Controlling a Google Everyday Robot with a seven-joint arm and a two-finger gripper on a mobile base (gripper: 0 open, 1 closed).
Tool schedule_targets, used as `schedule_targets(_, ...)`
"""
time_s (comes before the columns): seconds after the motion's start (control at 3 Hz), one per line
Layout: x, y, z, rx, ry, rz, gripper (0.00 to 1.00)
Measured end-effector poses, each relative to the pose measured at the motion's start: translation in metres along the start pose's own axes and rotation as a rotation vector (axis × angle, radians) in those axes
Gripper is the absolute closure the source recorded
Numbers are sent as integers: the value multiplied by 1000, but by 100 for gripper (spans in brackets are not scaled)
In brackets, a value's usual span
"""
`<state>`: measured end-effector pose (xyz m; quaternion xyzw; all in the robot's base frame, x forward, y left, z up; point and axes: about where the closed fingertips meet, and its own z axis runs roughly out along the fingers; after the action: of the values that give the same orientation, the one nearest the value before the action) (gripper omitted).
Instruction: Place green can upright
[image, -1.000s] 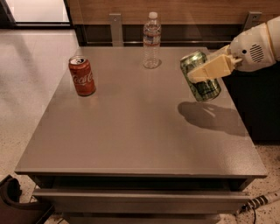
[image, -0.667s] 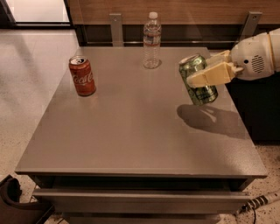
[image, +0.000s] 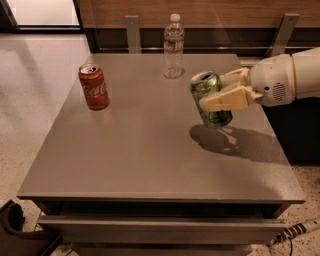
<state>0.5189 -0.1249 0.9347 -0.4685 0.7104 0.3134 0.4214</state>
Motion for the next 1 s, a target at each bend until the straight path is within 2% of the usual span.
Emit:
schedule_targets(0.33, -3, 13, 14, -8, -44, -40, 100)
schedule_targets(0.67, -3, 18, 27, -24, -90, -46, 100)
schedule_targets(1.0, 2, 13, 34, -63, -158, -20, 100)
